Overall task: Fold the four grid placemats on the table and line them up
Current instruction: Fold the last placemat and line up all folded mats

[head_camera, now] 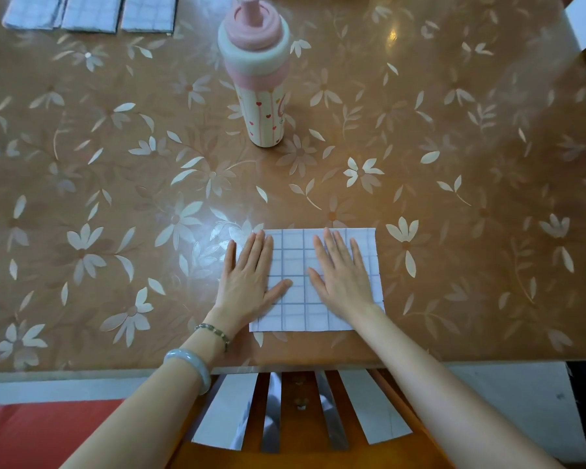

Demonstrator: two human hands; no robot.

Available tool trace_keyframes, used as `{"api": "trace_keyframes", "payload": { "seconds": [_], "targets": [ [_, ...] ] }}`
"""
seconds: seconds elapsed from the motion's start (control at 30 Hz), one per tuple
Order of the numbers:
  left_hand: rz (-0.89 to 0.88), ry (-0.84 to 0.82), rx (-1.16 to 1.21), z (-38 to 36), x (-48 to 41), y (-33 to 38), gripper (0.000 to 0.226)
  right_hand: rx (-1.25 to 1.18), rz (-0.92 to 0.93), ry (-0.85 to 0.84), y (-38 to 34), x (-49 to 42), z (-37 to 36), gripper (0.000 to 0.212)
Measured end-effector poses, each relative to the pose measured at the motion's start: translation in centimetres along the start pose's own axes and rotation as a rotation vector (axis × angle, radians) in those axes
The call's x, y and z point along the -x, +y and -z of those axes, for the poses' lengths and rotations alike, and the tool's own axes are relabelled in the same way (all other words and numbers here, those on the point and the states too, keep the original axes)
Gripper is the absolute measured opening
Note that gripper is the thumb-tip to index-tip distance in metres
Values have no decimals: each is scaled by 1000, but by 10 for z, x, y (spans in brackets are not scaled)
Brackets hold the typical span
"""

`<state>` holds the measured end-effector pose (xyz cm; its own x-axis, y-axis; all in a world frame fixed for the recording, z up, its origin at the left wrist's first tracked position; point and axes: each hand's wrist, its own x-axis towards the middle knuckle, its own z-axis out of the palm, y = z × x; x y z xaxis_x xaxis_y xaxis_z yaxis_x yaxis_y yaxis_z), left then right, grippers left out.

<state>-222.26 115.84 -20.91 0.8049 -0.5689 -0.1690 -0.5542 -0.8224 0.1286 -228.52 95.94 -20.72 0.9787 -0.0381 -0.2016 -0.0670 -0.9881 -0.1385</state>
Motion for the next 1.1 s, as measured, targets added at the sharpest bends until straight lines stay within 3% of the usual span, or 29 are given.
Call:
{"api": "trace_keyframes", "payload": {
  "seconds": [0.37,0.6,0.93,1.1],
  "targets": [
    [-110,-7,-76,9,9,-34,98,63,-125,-1,56,24,7,72],
    [-198,-40,-50,2,27,29,88,66,-136,-20,55,23,7,73],
    [-133,-103,-99,-1,41,-3,85,68,-123,-13,57,23,6,74],
    [16,-125,-117,7,47,-27,88,91,-130,-26,57,22,7,72]
  ]
}}
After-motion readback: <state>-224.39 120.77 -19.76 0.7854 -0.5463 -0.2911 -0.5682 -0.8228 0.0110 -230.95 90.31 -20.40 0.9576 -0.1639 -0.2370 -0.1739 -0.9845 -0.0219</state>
